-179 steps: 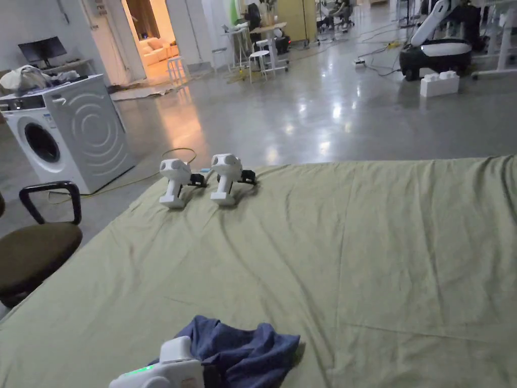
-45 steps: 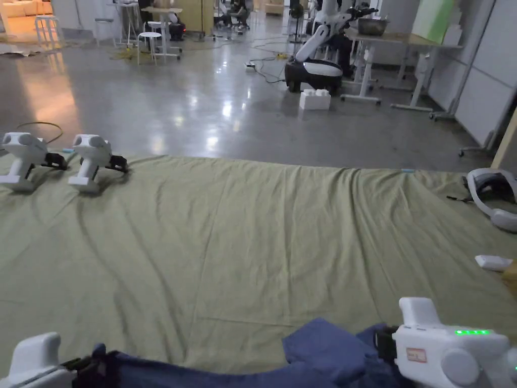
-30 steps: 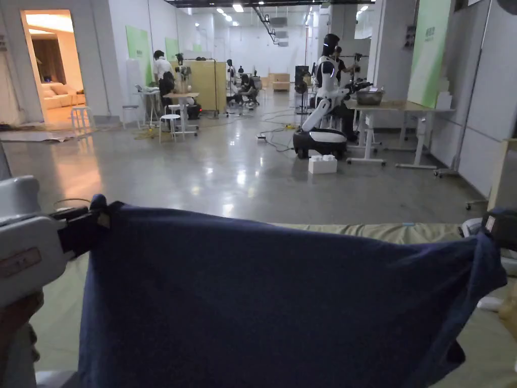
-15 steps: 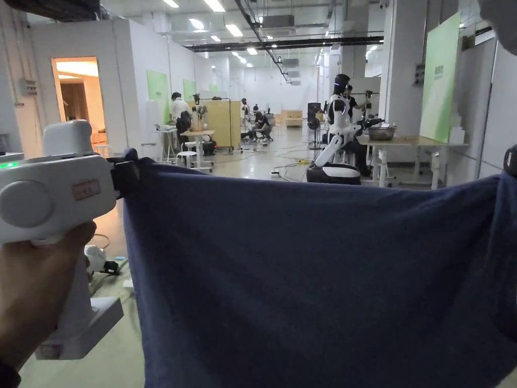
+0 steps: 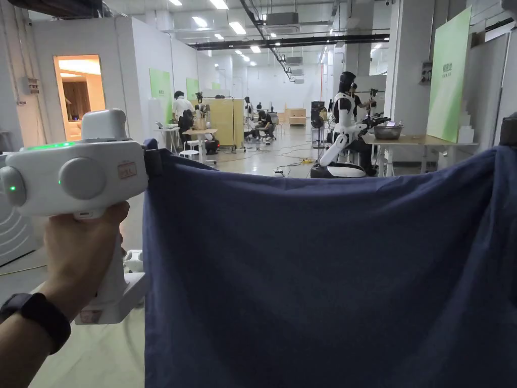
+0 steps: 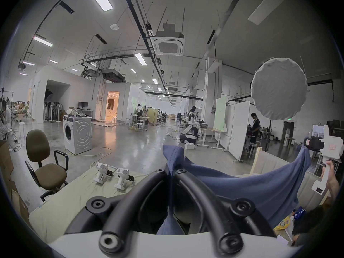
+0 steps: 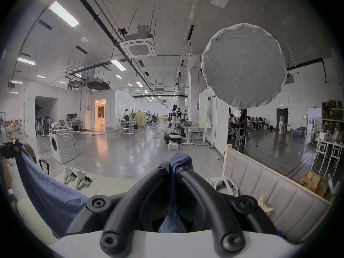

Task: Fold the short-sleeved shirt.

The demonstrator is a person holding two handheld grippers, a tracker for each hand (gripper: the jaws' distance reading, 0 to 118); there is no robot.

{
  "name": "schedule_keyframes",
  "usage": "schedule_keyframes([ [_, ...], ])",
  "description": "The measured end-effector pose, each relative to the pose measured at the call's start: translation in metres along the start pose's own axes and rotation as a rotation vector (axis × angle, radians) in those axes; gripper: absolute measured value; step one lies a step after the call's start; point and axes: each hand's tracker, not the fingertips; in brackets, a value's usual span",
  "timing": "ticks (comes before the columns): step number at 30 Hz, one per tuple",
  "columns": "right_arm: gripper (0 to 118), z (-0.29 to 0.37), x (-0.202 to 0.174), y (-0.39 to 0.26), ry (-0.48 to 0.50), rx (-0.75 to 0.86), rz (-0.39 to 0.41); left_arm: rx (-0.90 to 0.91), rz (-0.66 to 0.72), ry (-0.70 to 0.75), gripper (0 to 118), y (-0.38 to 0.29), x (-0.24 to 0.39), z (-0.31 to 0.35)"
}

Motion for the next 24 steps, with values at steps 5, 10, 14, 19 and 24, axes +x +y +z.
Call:
schedule_keyframes([
  [5, 6, -0.048, -0.019, 0.010, 0.001, 0.030, 0.011, -0.004, -0.036, 0.010, 6, -0.003, 0.003, -0.031],
  [10, 6, -0.075, -0.030, 0.010, -0.032, 0.013, 0.021, -0.042, -0.036, 0.023, 6, -0.015, 0.002, -0.062],
  [14, 6, -0.094, -0.038, 0.008, -0.052, 0.004, 0.021, -0.060, -0.069, 0.025, 6, -0.018, 0.002, -0.087],
  [19, 6, -0.118, -0.051, 0.006, -0.082, 0.002, 0.053, -0.056, -0.095, 0.032, 6, -0.019, 0.011, -0.117],
  [24, 6, -0.146, -0.054, -0.007, -0.069, -0.005, 0.074, -0.062, -0.132, 0.041, 6, -0.034, 0.020, -0.138],
])
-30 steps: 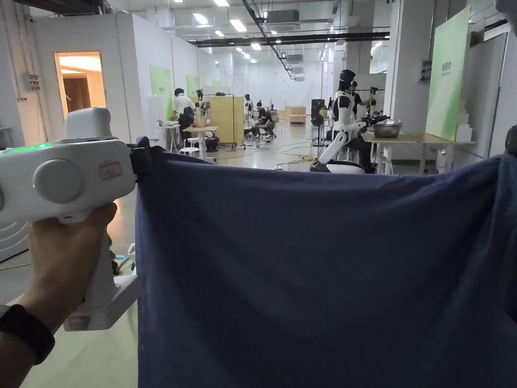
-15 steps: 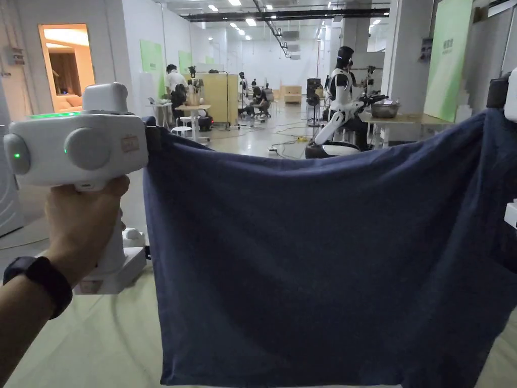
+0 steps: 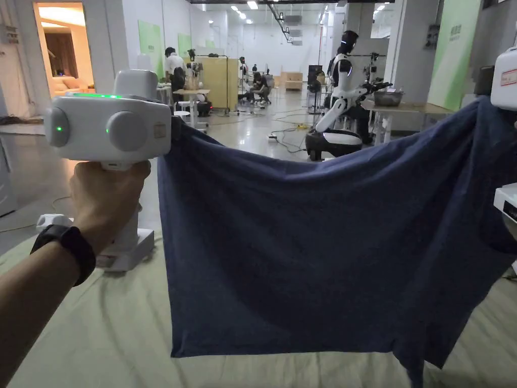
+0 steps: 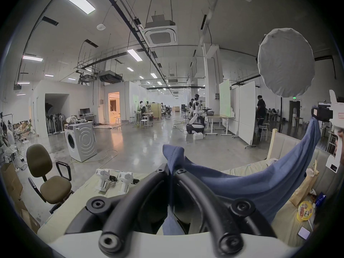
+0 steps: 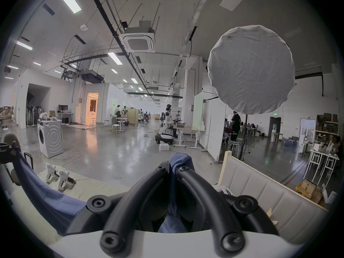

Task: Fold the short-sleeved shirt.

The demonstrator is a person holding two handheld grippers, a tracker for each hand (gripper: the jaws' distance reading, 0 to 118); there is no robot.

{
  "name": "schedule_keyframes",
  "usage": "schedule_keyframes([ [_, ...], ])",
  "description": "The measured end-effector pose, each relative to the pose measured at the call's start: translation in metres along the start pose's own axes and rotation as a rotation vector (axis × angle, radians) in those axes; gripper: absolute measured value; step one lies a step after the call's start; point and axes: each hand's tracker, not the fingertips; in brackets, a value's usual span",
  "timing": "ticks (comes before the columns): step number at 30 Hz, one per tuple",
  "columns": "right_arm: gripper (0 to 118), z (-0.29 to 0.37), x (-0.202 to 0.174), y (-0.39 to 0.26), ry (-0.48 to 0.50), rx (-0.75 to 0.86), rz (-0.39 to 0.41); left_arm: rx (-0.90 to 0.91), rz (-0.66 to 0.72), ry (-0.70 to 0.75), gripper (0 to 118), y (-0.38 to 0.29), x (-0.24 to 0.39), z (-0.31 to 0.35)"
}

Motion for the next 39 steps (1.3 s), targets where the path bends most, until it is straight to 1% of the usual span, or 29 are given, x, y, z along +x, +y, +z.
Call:
schedule_keyframes([
  [3, 6, -0.014, -0.002, -0.036, 0.044, -0.056, 0.013, -0.041, 0.050, -0.031, 6, -0.037, 0.001, -0.006],
  [5, 6, -0.018, -0.004, -0.069, 0.079, -0.124, 0.014, -0.117, 0.075, -0.040, 6, -0.073, -0.001, -0.008],
  [6, 6, -0.018, -0.006, -0.093, 0.141, -0.165, -0.027, -0.143, 0.074, -0.041, 6, -0.095, -0.001, -0.009],
  [7, 6, -0.018, -0.006, -0.114, 0.149, -0.205, -0.040, -0.191, 0.086, -0.047, 6, -0.117, -0.002, -0.008],
  [8, 6, 0.002, -0.014, -0.130, 0.155, -0.220, -0.064, -0.221, 0.111, -0.051, 6, -0.135, -0.003, -0.006],
  [9, 6, 0.008, -0.014, -0.146, 0.164, -0.240, -0.072, -0.261, 0.126, -0.062, 6, -0.153, -0.004, -0.002],
  [10, 6, 0.015, -0.012, -0.166, 0.163, -0.326, -0.126, -0.281, 0.142, -0.060, 6, -0.173, -0.006, 0.006],
  [12, 6, 0.036, -0.010, -0.191, 0.178, -0.367, -0.163, -0.310, 0.159, -0.066, 6, -0.204, -0.018, 0.009],
  [13, 6, 0.052, -0.004, -0.210, 0.199, -0.386, -0.228, -0.317, 0.169, -0.070, 6, -0.220, -0.022, 0.019],
  [14, 6, 0.063, 0.000, -0.221, 0.212, -0.363, -0.240, -0.320, 0.162, -0.064, 6, -0.234, -0.023, 0.031],
  [15, 6, 0.081, 0.004, -0.236, 0.230, -0.368, -0.240, -0.322, 0.156, -0.061, 6, -0.248, -0.024, 0.047],
  [16, 6, 0.097, 0.007, -0.246, 0.229, -0.364, -0.218, -0.334, 0.163, -0.087, 6, -0.261, -0.027, 0.065],
  [17, 6, 0.114, 0.008, -0.257, 0.255, -0.400, -0.162, -0.350, 0.192, -0.129, 6, -0.276, -0.031, 0.088],
  [18, 6, 0.136, 0.011, -0.270, 0.244, -0.359, -0.117, -0.360, 0.205, -0.143, 6, -0.289, -0.035, 0.108],
  [19, 6, 0.161, 0.015, -0.284, 0.258, -0.372, -0.113, -0.358, 0.236, -0.120, 6, -0.302, -0.038, 0.134],
  [20, 6, 0.178, 0.018, -0.294, 0.272, -0.395, -0.103, -0.365, 0.268, -0.146, 6, -0.311, -0.042, 0.152],
  [21, 6, 0.204, 0.022, -0.307, 0.257, -0.381, -0.117, -0.366, 0.260, -0.145, 6, -0.321, -0.047, 0.178],
  [23, 6, 0.251, 0.030, -0.328, 0.260, -0.396, -0.139, -0.378, 0.247, -0.120, 6, -0.337, -0.050, 0.222],
  [25, 6, 0.282, 0.046, -0.345, 0.239, -0.415, -0.206, -0.415, 0.272, -0.110, 6, -0.354, -0.056, 0.261],
  [26, 6, 0.304, 0.052, -0.355, 0.213, -0.420, -0.238, -0.415, 0.292, -0.110, 6, -0.360, -0.058, 0.277],
  [28, 6, 0.333, 0.061, -0.373, 0.186, -0.469, -0.261, -0.447, 0.271, -0.119, 6, -0.373, -0.061, 0.305],
  [29, 6, 0.345, 0.066, -0.383, 0.174, -0.490, -0.268, -0.462, 0.248, -0.101, 6, -0.380, -0.061, 0.315],
  [31, 6, 0.364, 0.074, -0.403, 0.153, -0.543, -0.276, -0.512, 0.229, -0.130, 6, -0.395, -0.060, 0.329],
  [33, 6, 0.371, 0.084, -0.423, 0.131, -0.593, -0.280, -0.571, 0.228, -0.127, 6, -0.412, -0.059, 0.336],
  [35, 6, 0.374, 0.085, -0.436, 0.133, -0.618, -0.274, -0.578, 0.226, -0.126, 6, -0.427, -0.057, 0.336],
  [36, 6, 0.372, 0.096, -0.451, 0.126, -0.634, -0.282, -0.603, 0.223, -0.128, 6, -0.431, -0.055, 0.335],
  [37, 6, 0.372, 0.097, -0.456, 0.132, -0.648, -0.286, -0.613, 0.224, -0.119, 6, -0.434, -0.053, 0.335],
  [38, 6, 0.372, 0.097, -0.460, 0.123, -0.648, -0.272, -0.617, 0.222, -0.128, 6, -0.437, -0.052, 0.334],
  [39, 6, 0.375, 0.089, -0.459, 0.122, -0.659, -0.258, -0.623, 0.213, -0.130, 6, -0.438, -0.049, 0.334],
])
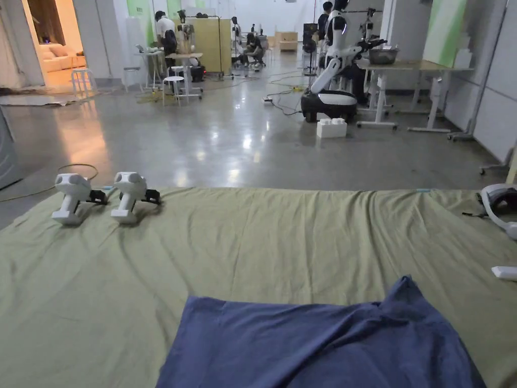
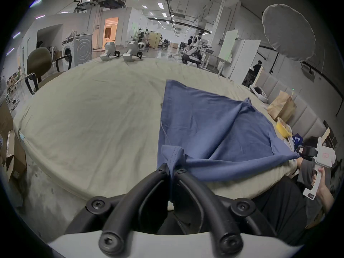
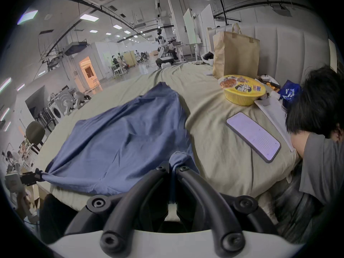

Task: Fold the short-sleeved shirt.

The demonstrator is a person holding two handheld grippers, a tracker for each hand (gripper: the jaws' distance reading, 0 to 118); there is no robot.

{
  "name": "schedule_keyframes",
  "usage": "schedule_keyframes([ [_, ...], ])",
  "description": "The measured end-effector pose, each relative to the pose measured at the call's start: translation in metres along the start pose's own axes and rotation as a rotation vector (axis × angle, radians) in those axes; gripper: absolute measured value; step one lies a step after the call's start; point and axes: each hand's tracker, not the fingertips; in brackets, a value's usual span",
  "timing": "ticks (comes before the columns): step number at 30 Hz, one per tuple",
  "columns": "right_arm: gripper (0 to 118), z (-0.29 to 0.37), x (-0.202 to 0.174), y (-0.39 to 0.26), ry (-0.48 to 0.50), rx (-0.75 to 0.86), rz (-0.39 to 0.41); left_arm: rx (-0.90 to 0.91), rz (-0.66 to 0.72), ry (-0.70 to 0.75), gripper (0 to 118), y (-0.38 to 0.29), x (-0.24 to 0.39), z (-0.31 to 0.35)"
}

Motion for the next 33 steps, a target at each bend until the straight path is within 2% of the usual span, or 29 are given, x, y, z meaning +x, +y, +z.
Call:
schedule_keyframes([
  [2, 7, -0.002, -0.008, -0.004, 0.010, -0.036, 0.007, -0.024, -0.028, 0.016, 9, -0.002, 0.000, -0.005],
  [3, 16, -0.004, -0.008, -0.006, -0.007, -0.052, 0.014, -0.031, -0.026, 0.012, 40, -0.003, -0.002, -0.006],
  [4, 35, -0.006, -0.008, -0.008, -0.012, -0.050, 0.015, -0.027, -0.019, 0.008, 78, -0.006, -0.004, -0.004],
  [5, 65, -0.013, 0.008, -0.012, -0.004, -0.056, 0.012, -0.022, -0.007, 0.004, 104, -0.006, -0.006, -0.003],
  [6, 95, -0.014, 0.013, -0.012, 0.008, -0.070, -0.005, -0.035, 0.008, 0.000, 107, -0.005, -0.007, -0.001],
  [7, 99, -0.014, 0.017, -0.011, 0.012, -0.084, -0.032, -0.001, 0.030, -0.014, 107, -0.005, -0.008, 0.006],
  [11, 99, 0.012, 0.025, 0.003, 0.055, -0.009, -0.128, 0.134, -0.001, 0.043, 107, 0.016, -0.005, 0.046],
  [13, 99, 0.036, 0.022, 0.016, 0.062, 0.062, -0.117, 0.231, -0.047, 0.069, 107, 0.032, 0.007, 0.077],
  [16, 99, 0.081, 0.001, 0.035, 0.127, 0.228, -0.033, 0.397, -0.125, 0.062, 107, 0.054, 0.037, 0.127],
  [20, 98, 0.138, -0.053, 0.047, 0.168, 0.411, 0.101, 0.555, -0.190, 0.083, 107, 0.070, 0.081, 0.177],
  [22, 97, 0.157, -0.072, 0.049, 0.167, 0.469, 0.143, 0.636, -0.215, 0.097, 105, 0.071, 0.101, 0.195],
  [23, 95, 0.162, -0.078, 0.050, 0.172, 0.478, 0.158, 0.676, -0.220, 0.105, 100, 0.070, 0.109, 0.202],
  [24, 84, 0.168, -0.084, 0.050, 0.171, 0.493, 0.173, 0.700, -0.232, 0.104, 81, 0.071, 0.114, 0.207],
  [25, 67, 0.179, -0.113, 0.059, 0.168, 0.507, 0.188, 0.699, -0.248, 0.103, 61, 0.072, 0.120, 0.211],
  [27, 16, 0.187, -0.124, 0.059, 0.173, 0.510, 0.207, 0.681, -0.271, 0.102, 12, 0.074, 0.127, 0.216],
  [29, 12, 0.193, -0.132, 0.060, 0.170, 0.514, 0.224, 0.678, -0.271, 0.091, 2, 0.071, 0.128, 0.220],
  [30, 7, 0.194, -0.136, 0.060, 0.190, 0.508, 0.247, 0.663, -0.258, 0.029, 2, 0.070, 0.129, 0.222],
  [31, 7, 0.196, -0.142, 0.058, 0.180, 0.516, 0.263, 0.665, -0.234, 0.005, 2, 0.069, 0.131, 0.223],
  [33, 7, 0.195, -0.145, 0.057, 0.154, 0.517, 0.312, 0.663, -0.241, 0.029, 2, 0.072, 0.129, 0.220],
])
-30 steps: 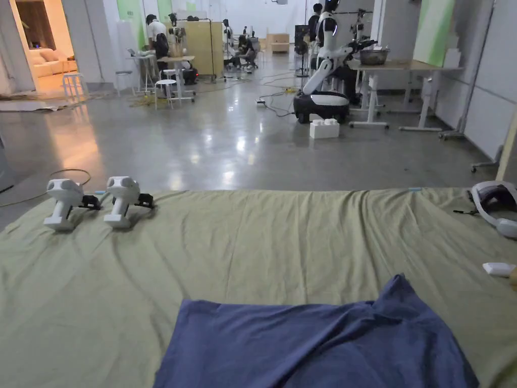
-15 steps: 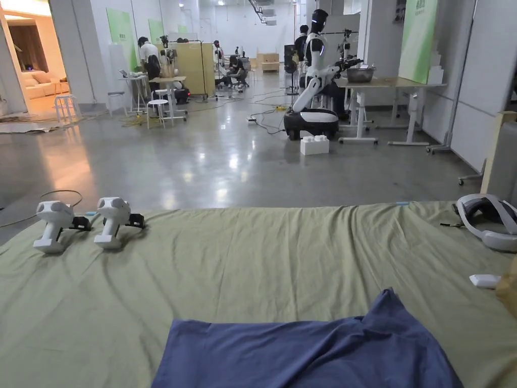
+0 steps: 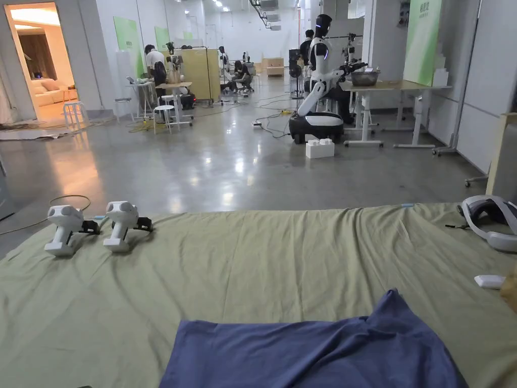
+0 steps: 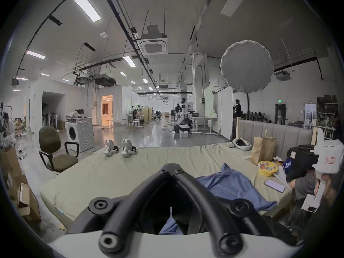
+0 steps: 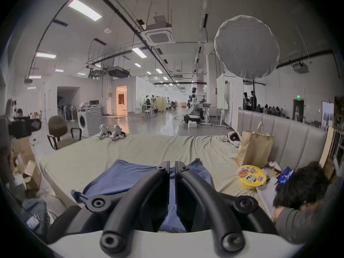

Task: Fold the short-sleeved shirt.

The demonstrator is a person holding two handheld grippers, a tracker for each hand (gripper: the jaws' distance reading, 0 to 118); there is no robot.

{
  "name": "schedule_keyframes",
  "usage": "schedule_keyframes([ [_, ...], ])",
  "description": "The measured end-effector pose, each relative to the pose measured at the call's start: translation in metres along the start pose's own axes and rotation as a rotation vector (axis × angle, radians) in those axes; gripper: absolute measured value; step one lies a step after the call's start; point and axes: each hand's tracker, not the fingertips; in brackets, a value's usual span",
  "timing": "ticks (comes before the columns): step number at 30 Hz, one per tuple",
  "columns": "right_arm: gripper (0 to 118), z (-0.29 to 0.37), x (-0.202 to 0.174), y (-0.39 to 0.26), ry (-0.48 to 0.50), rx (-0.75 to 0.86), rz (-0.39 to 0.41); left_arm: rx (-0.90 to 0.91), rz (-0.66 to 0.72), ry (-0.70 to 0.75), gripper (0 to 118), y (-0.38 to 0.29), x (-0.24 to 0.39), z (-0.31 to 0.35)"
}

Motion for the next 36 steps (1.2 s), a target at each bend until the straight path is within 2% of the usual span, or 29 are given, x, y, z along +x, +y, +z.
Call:
schedule_keyframes([
  [2, 7, -0.002, -0.004, 0.001, -0.002, 0.001, 0.000, -0.013, -0.014, 0.013, 2, 0.000, -0.002, -0.002],
  [5, 7, -0.005, 0.002, -0.001, 0.015, -0.004, -0.016, -0.030, 0.039, -0.024, 2, -0.002, -0.008, -0.005],
  [8, 5, -0.010, 0.008, -0.006, 0.015, -0.025, -0.042, -0.082, 0.047, 0.011, 2, -0.016, -0.021, -0.016],
  [11, 3, -0.015, 0.011, -0.015, 0.022, -0.058, -0.079, -0.207, 0.068, 0.025, 2, -0.053, -0.044, -0.034],
  [14, 2, -0.021, 0.013, -0.025, 0.009, -0.097, -0.076, -0.347, 0.137, 0.021, 2, -0.111, -0.071, -0.053],
  [15, 2, -0.023, 0.013, -0.027, 0.014, -0.106, -0.071, -0.387, 0.154, 0.030, 17, -0.132, -0.080, -0.059],
  [17, 2, -0.027, 0.009, -0.031, 0.010, -0.129, -0.065, -0.533, 0.191, 0.046, 91, -0.166, -0.092, -0.073],
  [18, 2, -0.029, 0.009, -0.031, 0.019, -0.143, -0.067, -0.542, 0.223, 0.030, 92, -0.182, -0.096, -0.076],
  [19, 2, -0.031, 0.009, -0.033, 0.014, -0.145, -0.067, -0.565, 0.249, 0.020, 91, -0.197, -0.101, -0.081],
  [24, 2, -0.038, 0.007, -0.042, 0.017, -0.187, -0.063, -0.675, 0.211, -0.021, 91, -0.234, -0.095, -0.104],
  [25, 2, -0.040, 0.008, -0.043, 0.015, -0.194, -0.062, -0.696, 0.192, -0.050, 87, -0.239, -0.092, -0.110],
  [26, 2, -0.040, 0.009, -0.045, 0.014, -0.201, -0.064, -0.702, 0.178, -0.063, 77, -0.242, -0.090, -0.115],
  [28, 2, -0.041, 0.009, -0.049, 0.003, -0.219, -0.076, -0.736, 0.156, -0.056, 14, -0.246, -0.088, -0.125],
  [29, 2, -0.041, 0.011, -0.051, -0.002, -0.226, -0.082, -0.735, 0.142, -0.045, 8, -0.248, -0.086, -0.129],
  [30, 2, -0.039, 0.014, -0.053, -0.013, -0.232, -0.091, -0.745, 0.109, -0.017, 8, -0.251, -0.085, -0.134],
  [32, 2, -0.033, 0.020, -0.058, -0.043, -0.243, -0.105, -0.776, 0.138, -0.054, 7, -0.251, -0.084, -0.137],
  [36, 2, -0.026, 0.045, -0.076, -0.128, -0.294, -0.154, -0.802, 0.056, -0.041, 7, -0.253, -0.079, -0.141],
])
